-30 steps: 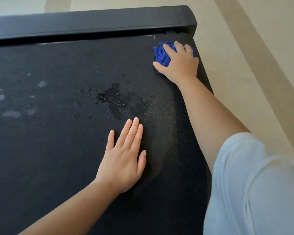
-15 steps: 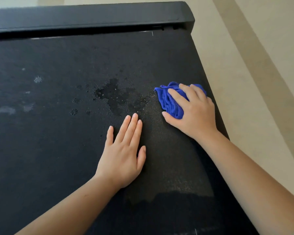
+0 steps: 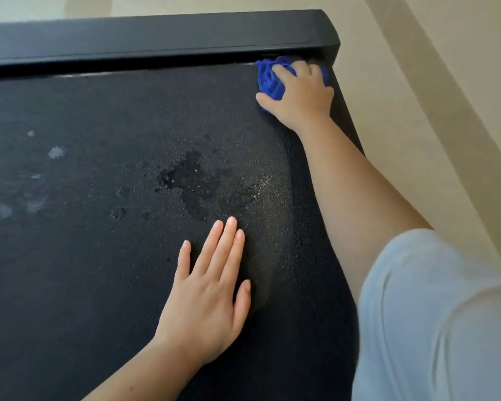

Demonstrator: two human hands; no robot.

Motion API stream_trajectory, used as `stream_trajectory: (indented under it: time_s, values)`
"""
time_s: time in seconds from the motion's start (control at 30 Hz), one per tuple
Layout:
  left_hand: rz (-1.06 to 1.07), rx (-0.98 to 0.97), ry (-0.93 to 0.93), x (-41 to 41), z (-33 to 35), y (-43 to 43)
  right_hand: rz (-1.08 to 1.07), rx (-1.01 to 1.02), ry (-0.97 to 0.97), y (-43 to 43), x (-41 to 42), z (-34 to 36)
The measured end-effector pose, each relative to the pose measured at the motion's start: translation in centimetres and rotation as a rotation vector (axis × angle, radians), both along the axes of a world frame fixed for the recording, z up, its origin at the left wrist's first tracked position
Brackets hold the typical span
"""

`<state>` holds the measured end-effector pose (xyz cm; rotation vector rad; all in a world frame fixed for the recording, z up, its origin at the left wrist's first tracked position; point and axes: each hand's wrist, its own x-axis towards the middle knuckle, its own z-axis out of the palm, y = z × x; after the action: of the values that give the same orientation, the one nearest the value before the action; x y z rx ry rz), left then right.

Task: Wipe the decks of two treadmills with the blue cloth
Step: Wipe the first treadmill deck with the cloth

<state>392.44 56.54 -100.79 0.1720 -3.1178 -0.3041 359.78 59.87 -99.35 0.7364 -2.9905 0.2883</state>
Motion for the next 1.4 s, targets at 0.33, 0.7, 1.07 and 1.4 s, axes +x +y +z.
stream_trajectory:
  time_s: [0.33,0.7,1.07,1.4]
  values:
    - [0.011,0.014,-0.080,-0.1,0.6,0.2,0.082,-0.034,0.120,14.9,21.5,-0.5]
    - [0.035,0.020,-0.148,-0.1,1.1,0.2,0.032,-0.029,0.117,17.0,26.7,-0.2]
    - [0.024,0.048,-0.103,-0.1,1.0,0.2,0.018,-0.039,0.079,20.5,34.7,0.0]
    - [0.123,0.583,0.056,0.6,2.8,-1.6,0.060,0.065,0.072,14.3,35.8,0.1]
